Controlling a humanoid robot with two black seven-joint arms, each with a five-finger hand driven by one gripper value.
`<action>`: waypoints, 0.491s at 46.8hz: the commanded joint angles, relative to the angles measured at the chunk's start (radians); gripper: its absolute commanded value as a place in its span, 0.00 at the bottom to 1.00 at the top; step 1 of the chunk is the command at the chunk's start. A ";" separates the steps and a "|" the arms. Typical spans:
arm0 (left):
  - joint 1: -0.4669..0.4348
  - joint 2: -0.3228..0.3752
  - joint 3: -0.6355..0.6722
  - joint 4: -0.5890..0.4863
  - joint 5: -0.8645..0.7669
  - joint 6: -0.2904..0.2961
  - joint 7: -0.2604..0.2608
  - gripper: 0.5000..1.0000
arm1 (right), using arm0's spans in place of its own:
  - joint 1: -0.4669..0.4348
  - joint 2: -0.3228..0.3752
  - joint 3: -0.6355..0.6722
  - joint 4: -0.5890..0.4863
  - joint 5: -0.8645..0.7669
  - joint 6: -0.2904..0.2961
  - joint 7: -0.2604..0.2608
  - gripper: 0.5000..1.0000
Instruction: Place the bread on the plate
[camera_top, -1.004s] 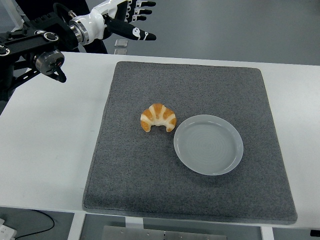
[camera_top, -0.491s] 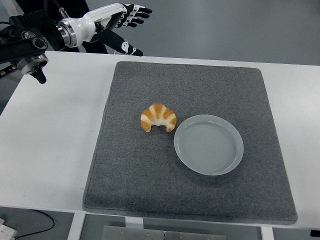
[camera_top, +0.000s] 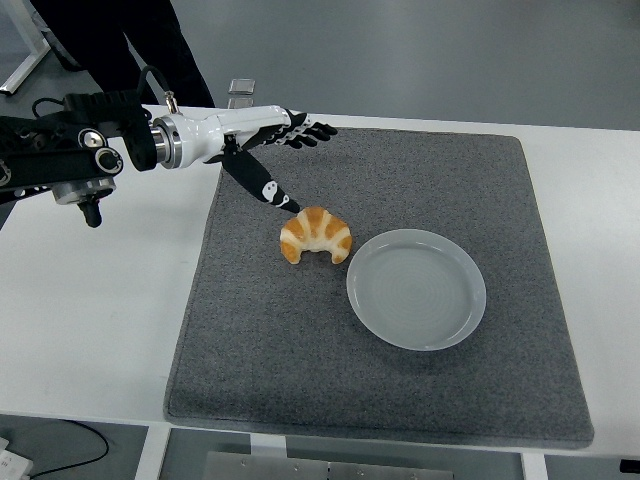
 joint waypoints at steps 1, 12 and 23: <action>0.001 -0.015 0.015 0.001 0.029 0.022 0.002 0.96 | 0.000 0.000 0.000 0.000 0.000 0.000 0.000 0.90; 0.001 -0.081 0.032 0.026 0.032 0.071 0.002 0.95 | 0.000 0.000 0.001 0.000 0.000 0.000 0.000 0.90; -0.001 -0.154 0.075 0.093 0.062 0.084 0.016 0.92 | 0.000 0.000 0.001 0.000 0.000 0.000 0.000 0.90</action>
